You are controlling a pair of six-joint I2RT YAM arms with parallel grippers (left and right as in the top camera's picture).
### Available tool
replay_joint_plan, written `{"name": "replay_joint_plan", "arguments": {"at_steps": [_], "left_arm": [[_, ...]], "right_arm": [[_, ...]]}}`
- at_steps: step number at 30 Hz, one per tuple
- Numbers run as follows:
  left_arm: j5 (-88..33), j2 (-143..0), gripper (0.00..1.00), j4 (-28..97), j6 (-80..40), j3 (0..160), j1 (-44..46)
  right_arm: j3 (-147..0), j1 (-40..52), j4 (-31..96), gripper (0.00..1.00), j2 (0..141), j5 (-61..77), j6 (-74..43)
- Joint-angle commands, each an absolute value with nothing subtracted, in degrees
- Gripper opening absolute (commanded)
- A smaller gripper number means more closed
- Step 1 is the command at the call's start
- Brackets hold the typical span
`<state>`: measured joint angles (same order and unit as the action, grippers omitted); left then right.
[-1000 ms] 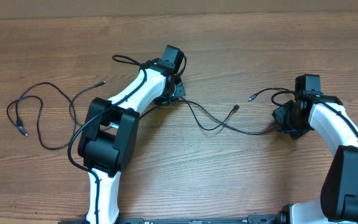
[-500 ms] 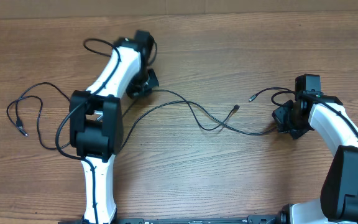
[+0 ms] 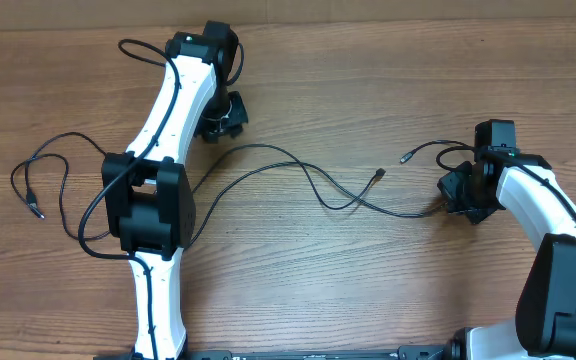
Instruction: Untangle cables
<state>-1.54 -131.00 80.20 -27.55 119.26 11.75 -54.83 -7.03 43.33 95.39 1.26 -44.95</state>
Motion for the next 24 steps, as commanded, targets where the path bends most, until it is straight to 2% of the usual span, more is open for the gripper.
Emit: {"name": "replay_joint_plan", "arguments": {"at_steps": [1, 3, 9, 13, 19, 22, 24], "left_arm": [[-6.96, -130.74, 0.55, 82.0, -21.71, 120.09, 13.91], [-8.01, -130.74, 0.59, 82.83, -20.71, 120.09, 15.22], [-7.81, -130.8, 0.61, 82.48, -10.66, 120.09, 20.18], [-4.27, -130.93, 0.67, 82.48, -11.29, 120.01, 22.68], [-5.69, -130.93, 0.64, 79.94, -11.0, 119.98, 24.43], [-11.33, -130.93, 0.63, 80.12, -3.22, 119.98, 25.21], [-10.7, -130.93, 0.63, 80.05, 0.27, 119.98, 25.67]], "right_arm": [[-54.26, -6.7, 43.22, 0.05, 94.3, 1.17, -44.47], [-54.26, -6.7, 43.27, 0.06, 94.3, 1.19, -44.47], [-54.26, -6.7, 43.44, 0.07, 94.3, 1.19, -44.47], [-54.26, -6.7, 43.44, 0.08, 94.3, 1.19, -44.47], [-54.26, -6.7, 43.42, 0.08, 94.3, 1.19, -44.47], [-54.26, -6.7, 43.44, 0.08, 94.3, 1.19, -44.47], [-54.26, -6.7, 43.44, 0.08, 94.3, 1.19, -44.47]]}}
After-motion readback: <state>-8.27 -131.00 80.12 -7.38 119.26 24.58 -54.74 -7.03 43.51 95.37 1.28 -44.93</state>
